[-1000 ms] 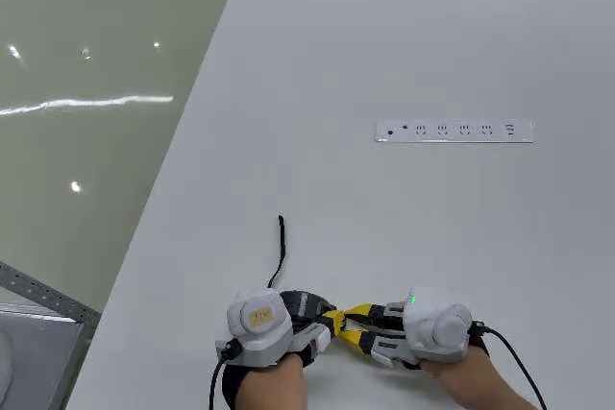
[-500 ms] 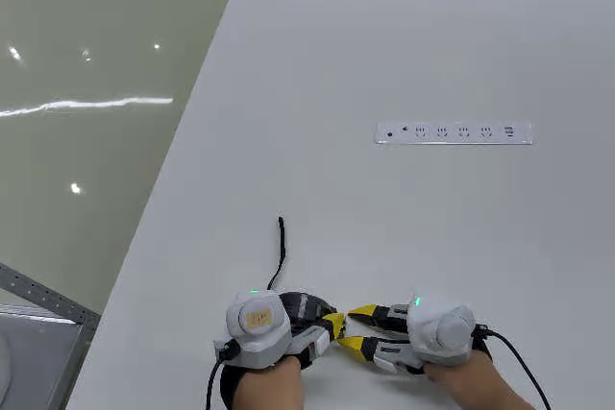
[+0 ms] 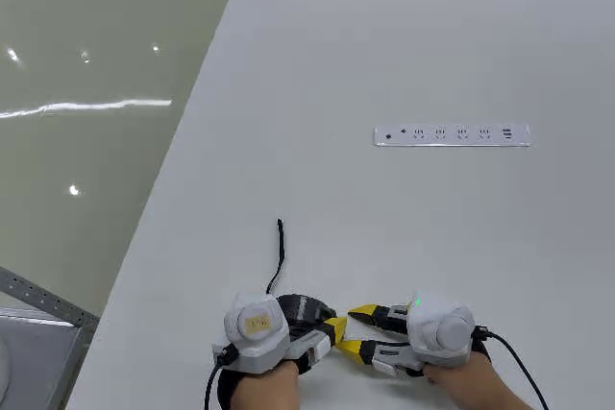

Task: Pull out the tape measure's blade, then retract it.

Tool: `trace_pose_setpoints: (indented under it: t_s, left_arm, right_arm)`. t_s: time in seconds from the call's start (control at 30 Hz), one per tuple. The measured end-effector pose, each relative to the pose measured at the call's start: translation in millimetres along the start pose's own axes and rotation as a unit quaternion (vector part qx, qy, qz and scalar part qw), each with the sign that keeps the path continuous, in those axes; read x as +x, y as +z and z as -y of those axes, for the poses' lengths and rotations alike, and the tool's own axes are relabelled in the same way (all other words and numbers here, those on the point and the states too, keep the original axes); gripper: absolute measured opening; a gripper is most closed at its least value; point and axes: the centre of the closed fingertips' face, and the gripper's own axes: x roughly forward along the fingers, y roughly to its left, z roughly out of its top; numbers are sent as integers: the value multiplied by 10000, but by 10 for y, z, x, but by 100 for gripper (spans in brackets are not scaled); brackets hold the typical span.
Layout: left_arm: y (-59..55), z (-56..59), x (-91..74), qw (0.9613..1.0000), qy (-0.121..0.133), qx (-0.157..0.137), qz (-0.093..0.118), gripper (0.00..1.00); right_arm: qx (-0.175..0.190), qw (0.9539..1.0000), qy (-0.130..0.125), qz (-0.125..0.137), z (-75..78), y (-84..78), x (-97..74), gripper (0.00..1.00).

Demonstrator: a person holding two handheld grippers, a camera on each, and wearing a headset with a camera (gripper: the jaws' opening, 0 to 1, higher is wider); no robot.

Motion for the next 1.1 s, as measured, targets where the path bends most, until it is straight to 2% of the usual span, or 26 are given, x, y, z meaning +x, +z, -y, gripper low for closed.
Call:
trace_pose_setpoints:
  t_s: [0.43,0.6,0.7,1.1]
  left_arm:
    - [8,-30,-62,9999,-123,95,41,73]
    - [30,-54,-96,9996,-200,175,75,75]
    - [25,-10,-106,9991,-341,244,80,77]
    - [63,12,-142,9974,-536,439,174,77]
  right_arm:
    - [39,10000,-19,43,-16,42,-30,33]
    - [29,9999,-86,124,-12,102,-85,35]
    - [7,9998,-126,136,-9,118,-111,37]
    - [128,9990,-404,166,32,126,-223,36]
